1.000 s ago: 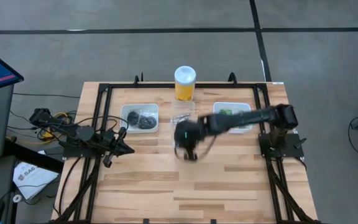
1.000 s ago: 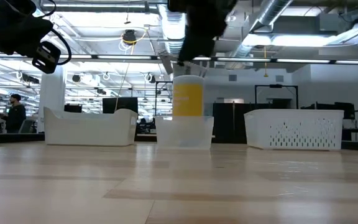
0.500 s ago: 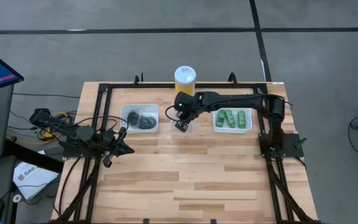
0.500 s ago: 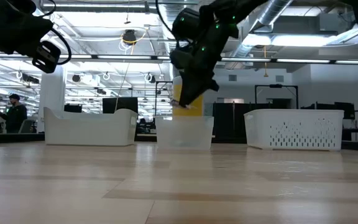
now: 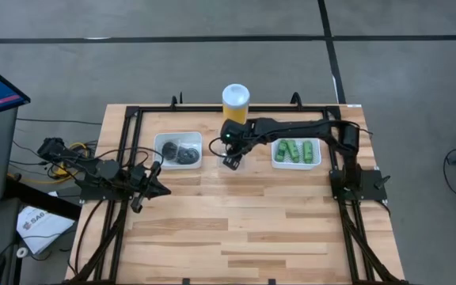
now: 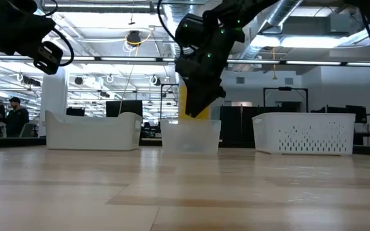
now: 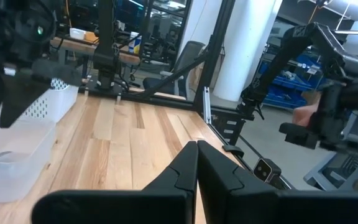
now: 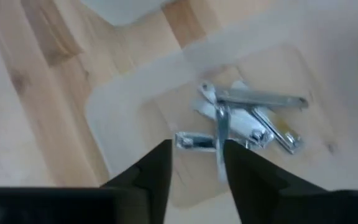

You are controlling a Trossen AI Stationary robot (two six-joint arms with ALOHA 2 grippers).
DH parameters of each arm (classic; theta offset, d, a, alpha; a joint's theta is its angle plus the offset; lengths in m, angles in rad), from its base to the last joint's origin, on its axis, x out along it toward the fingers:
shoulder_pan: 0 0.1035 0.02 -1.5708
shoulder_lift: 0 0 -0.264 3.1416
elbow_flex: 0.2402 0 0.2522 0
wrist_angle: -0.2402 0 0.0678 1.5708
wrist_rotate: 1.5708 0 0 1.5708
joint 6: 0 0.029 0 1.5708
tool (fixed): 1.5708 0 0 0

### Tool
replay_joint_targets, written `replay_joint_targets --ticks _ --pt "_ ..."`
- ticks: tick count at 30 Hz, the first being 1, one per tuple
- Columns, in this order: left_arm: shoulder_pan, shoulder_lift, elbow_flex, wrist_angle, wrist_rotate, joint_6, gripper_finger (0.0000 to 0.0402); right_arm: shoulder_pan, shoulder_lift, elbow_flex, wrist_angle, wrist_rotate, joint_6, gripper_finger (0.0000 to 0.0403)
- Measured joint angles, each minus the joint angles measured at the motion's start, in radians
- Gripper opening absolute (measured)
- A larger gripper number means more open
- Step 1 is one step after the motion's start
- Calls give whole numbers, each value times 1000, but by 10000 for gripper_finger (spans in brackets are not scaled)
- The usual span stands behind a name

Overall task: Pick & Place Travel size toiletries
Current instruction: Return to Home Position

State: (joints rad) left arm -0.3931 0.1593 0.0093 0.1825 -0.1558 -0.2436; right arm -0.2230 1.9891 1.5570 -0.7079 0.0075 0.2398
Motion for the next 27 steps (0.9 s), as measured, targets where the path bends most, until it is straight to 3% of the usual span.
replay_joint_targets --ticks 6,13,17,24,27 --pt "0 0 0 2 0 0 1 34 -128 71 6 -77 -84 188" --pt "0 12 1 7 2 0 1 136 -572 -5 128 -50 -210 163" --pt "0 20 1 10 0 0 1 185 -871 -150 162 -46 -239 118" --pt "0 25 1 16 0 0 1 209 -1292 -545 298 -43 -217 15" --pt "0 25 1 18 0 0 1 209 -1409 -737 345 -41 -161 10"
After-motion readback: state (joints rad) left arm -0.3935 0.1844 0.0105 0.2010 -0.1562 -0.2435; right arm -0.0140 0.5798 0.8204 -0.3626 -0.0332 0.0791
